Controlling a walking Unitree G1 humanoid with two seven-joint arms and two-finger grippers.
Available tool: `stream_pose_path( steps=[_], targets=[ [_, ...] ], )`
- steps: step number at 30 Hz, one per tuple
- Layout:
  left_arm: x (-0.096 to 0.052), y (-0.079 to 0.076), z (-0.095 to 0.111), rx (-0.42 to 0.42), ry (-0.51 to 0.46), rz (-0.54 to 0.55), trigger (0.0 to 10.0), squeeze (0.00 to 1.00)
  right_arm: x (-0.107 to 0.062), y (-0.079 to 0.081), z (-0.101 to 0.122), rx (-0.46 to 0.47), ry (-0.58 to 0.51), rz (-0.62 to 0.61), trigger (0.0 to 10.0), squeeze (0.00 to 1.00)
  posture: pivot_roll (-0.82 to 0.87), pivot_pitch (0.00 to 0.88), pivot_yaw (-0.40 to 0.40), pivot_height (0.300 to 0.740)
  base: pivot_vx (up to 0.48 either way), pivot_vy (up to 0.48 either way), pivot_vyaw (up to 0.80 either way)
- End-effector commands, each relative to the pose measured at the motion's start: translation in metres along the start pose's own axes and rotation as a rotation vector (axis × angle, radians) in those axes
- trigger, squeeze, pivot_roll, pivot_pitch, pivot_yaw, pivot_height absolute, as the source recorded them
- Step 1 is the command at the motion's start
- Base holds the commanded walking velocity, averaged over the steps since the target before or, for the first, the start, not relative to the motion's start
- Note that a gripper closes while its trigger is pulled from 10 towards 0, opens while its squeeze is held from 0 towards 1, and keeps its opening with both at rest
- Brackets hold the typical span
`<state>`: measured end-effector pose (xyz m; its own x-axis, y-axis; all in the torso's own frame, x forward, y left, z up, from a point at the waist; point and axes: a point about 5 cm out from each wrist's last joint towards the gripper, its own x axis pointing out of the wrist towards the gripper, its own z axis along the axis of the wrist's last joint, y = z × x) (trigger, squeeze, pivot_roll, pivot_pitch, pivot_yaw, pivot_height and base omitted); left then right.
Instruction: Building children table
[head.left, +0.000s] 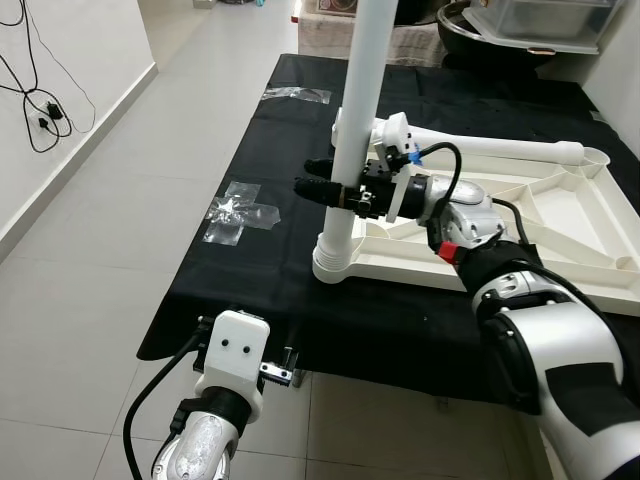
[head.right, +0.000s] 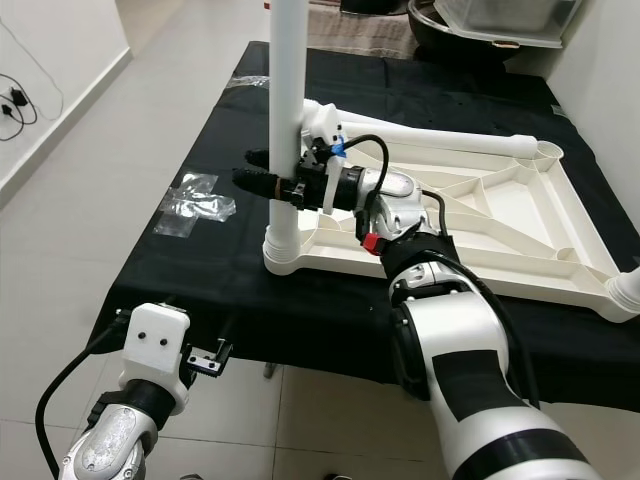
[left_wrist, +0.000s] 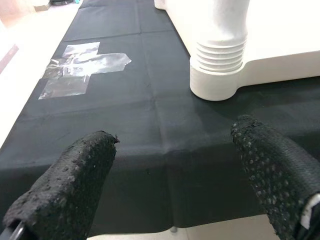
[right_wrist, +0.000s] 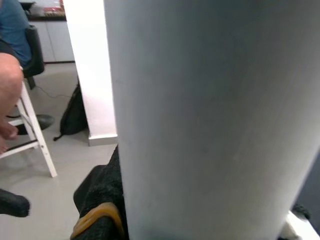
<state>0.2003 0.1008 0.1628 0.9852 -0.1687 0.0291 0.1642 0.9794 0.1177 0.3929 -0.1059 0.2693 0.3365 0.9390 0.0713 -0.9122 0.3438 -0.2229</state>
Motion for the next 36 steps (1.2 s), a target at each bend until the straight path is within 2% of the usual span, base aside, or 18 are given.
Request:
stream_pose_path(
  steps=[1,8,12,15,25,27,34,36],
  targets=[
    [-0.002,0.000,-0.001,0.012,0.015,-0.003,10.0,0.00,0.001,0.002,-0.008,0.004,0.031,0.000,10.0,0.00,0.13,0.205,-0.073,0.740,0.000,0.000,0.00],
    [-0.001,-0.001,-0.001,0.010,0.015,-0.004,10.0,0.00,0.004,0.001,-0.009,0.019,0.037,-0.044,10.0,0.00,0.12,0.207,-0.074,0.740,0.000,0.000,0.00],
    [0.000,-0.002,-0.001,0.008,0.014,-0.004,10.0,0.00,0.003,-0.004,-0.015,0.014,0.073,-0.169,10.0,0.00,0.12,0.208,-0.074,0.740,0.000,0.000,0.00],
    [0.001,-0.001,-0.001,0.008,0.013,-0.003,10.0,0.00,0.001,-0.005,-0.019,0.028,0.060,-0.241,10.0,0.00,0.11,0.203,-0.071,0.740,0.000,0.000,0.00],
    [0.005,0.003,0.000,0.015,0.002,0.013,10.0,0.00,0.001,-0.001,-0.032,0.038,0.048,-0.300,10.0,0.00,0.11,0.197,-0.069,0.740,0.000,0.000,0.00],
    [0.006,0.005,0.000,0.023,-0.003,0.016,10.0,0.00,-0.001,-0.001,-0.042,0.064,0.070,-0.380,10.0,0.00,0.11,0.195,-0.069,0.740,0.000,0.000,0.00],
    [0.008,0.007,0.000,0.036,-0.011,0.022,10.0,0.00,-0.001,-0.004,-0.051,0.085,0.126,-0.518,10.0,0.00,0.10,0.179,-0.063,0.740,0.000,0.000,0.00],
    [0.008,0.007,0.000,0.036,-0.011,0.022,10.0,0.00,-0.001,-0.004,-0.051,0.085,0.126,-0.518,10.0,0.00,0.10,0.179,-0.063,0.740,0.000,0.000,0.00]
  ],
)
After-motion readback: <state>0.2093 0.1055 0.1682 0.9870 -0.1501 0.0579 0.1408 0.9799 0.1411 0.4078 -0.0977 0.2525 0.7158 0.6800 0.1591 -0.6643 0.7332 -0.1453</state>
